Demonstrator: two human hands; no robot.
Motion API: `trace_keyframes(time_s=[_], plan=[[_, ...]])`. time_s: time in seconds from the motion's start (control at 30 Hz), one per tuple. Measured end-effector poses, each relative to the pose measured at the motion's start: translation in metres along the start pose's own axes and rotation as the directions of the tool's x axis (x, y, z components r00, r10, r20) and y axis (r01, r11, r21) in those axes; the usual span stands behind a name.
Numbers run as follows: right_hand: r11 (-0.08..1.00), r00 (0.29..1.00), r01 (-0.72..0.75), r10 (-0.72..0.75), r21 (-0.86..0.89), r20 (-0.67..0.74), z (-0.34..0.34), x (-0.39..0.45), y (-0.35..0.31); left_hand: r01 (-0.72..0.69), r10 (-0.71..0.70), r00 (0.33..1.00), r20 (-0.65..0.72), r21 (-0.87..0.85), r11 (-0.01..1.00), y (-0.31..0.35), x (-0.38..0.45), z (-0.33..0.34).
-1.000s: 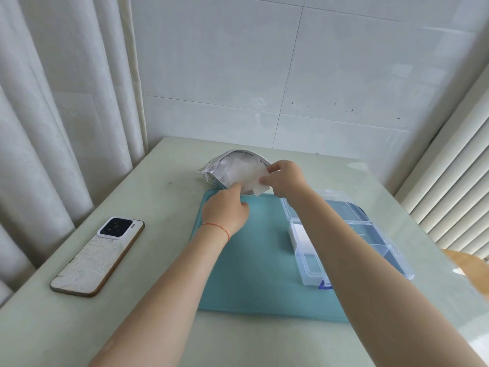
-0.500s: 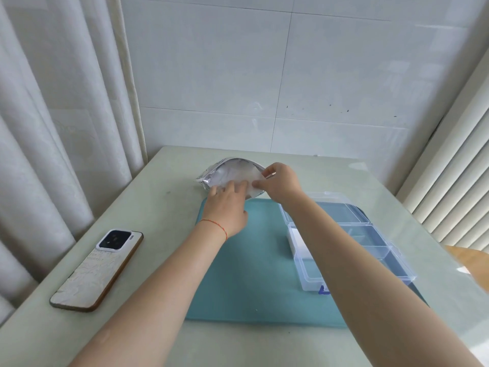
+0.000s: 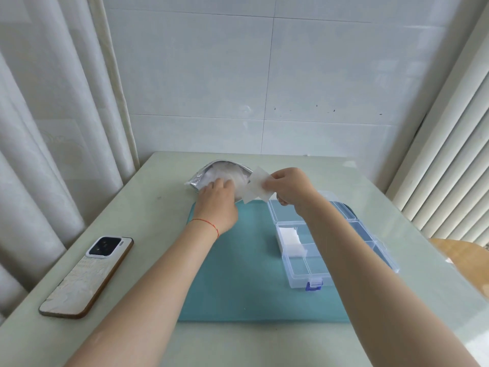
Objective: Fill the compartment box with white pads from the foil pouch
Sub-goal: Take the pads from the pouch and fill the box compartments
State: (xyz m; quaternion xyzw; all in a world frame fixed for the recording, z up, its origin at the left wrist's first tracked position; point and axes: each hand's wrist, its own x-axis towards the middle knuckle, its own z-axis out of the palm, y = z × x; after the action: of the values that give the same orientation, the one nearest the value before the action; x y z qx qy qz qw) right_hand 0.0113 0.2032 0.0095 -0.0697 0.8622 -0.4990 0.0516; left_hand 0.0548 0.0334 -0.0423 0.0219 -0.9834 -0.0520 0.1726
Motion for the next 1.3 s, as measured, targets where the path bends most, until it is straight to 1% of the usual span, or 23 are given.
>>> trace_keyframes(time_s=[0.03,0.07,0.1,0.13,0.17,0.2,0.27,0.3,0.33,0.4,0.47,0.53,0.6,0.63,0.7,0.77,0.87,0.93,1.0,1.03,1.1,1.2,1.3], plan=[[1.000,1.000,0.010,-0.010,0.012,0.018,-0.006,-0.004,0.002,0.005,-0.016,0.995,-0.098,-0.107,0.994,0.003,-0.002,-0.003],[0.999,0.999,0.026,-0.027,0.022,0.045,-0.012,-0.008,0.003,0.023,-0.069,0.984,-0.167,-0.264,0.964,0.007,-0.005,-0.008],[0.998,0.996,0.046,-0.048,0.030,0.075,-0.017,-0.011,0.005,0.057,-0.148,0.975,-0.169,-0.450,0.891,0.014,-0.008,-0.015],[0.997,0.992,0.067,-0.070,0.037,0.100,-0.021,-0.015,0.007,0.103,-0.207,0.974,-0.098,-0.621,0.777,0.022,-0.012,-0.021],[0.995,0.989,0.085,-0.090,0.045,0.115,-0.025,-0.017,0.010,0.144,-0.221,0.975,-0.005,-0.743,0.654,0.030,-0.016,-0.026],[0.994,0.987,0.099,-0.105,0.054,0.123,-0.027,-0.019,0.012,0.167,-0.211,0.976,0.053,-0.803,0.572,0.036,-0.019,-0.027],[0.991,0.985,0.112,-0.121,0.073,0.127,-0.032,-0.023,0.018,0.183,-0.203,0.975,0.089,-0.836,0.517,0.044,-0.024,-0.026],[0.990,0.985,0.116,-0.126,0.084,0.118,-0.035,-0.024,0.021,0.200,-0.226,0.969,0.099,-0.852,0.483,0.047,-0.025,-0.024],[0.988,0.987,0.116,-0.127,0.103,0.100,-0.037,-0.025,0.024,0.229,-0.264,0.957,0.122,-0.875,0.426,0.047,-0.025,-0.021],[0.980,0.994,0.098,-0.105,0.173,0.028,-0.040,-0.026,0.030,0.292,-0.346,0.919,0.192,-0.918,0.268,0.046,-0.024,-0.016],[0.965,0.997,0.070,-0.063,0.252,-0.038,-0.039,-0.025,0.037,0.333,-0.396,0.881,0.260,-0.934,0.127,0.045,-0.024,-0.012],[0.937,0.998,0.049,-0.034,0.345,-0.051,-0.034,-0.025,0.042,0.355,-0.384,0.867,0.318,-0.934,0.029,0.047,-0.025,-0.010],[0.892,1.000,0.024,-0.029,0.451,0.004,-0.027,-0.026,0.045,0.365,-0.347,0.865,0.362,-0.929,-0.060,0.051,-0.025,-0.009],[0.874,0.998,0.010,-0.036,0.486,0.044,-0.024,-0.027,0.045,0.371,-0.320,0.868,0.380,-0.924,-0.091,0.053,-0.025,-0.009],[0.869,0.995,-0.004,-0.047,0.494,0.090,-0.019,-0.029,0.046,0.391,-0.240,0.879,0.411,-0.911,-0.130,0.056,-0.026,-0.011],[0.877,0.995,-0.010,-0.041,0.480,0.094,-0.017,-0.030,0.046,0.394,-0.149,0.894,0.422,-0.901,-0.182,0.056,-0.026,-0.009],[0.883,0.994,-0.028,-0.024,0.469,0.104,-0.017,-0.032,0.046,0.388,-0.057,0.909,0.413,-0.887,-0.251,0.054,-0.025,-0.009],[0.883,0.993,-0.035,-0.024,0.468,0.119,-0.016,-0.034,0.046,0.398,-0.026,0.903,0.429,-0.858,-0.324,0.054,-0.025,-0.010],[0.883,0.990,-0.036,-0.031,0.467,0.134,-0.016,-0.034,0.045,0.423,-0.027,0.878,0.478,-0.800,-0.425,0.055,-0.025,-0.012],[0.886,0.990,-0.037,-0.032,0.462,0.140,-0.016,-0.034,0.044,0.430,-0.034,0.865,0.500,-0.777,-0.460,0.055,-0.025,-0.013],[0.899,0.990,-0.032,-0.032,0.436,0.140,-0.016,-0.036,0.042,0.441,-0.045,0.852,0.521,-0.763,-0.472,0.055,-0.025,-0.015],[0.915,0.992,-0.017,-0.034,0.403,0.120,-0.015,-0.038,0.041,0.460,-0.027,0.852,0.523,-0.771,-0.440,0.058,-0.026,-0.017],[0.937,0.996,-0.010,-0.024,0.350,0.091,-0.014,-0.038,0.039,0.449,-0.027,0.865,0.501,-0.798,-0.403,0.060,-0.027,-0.017]])
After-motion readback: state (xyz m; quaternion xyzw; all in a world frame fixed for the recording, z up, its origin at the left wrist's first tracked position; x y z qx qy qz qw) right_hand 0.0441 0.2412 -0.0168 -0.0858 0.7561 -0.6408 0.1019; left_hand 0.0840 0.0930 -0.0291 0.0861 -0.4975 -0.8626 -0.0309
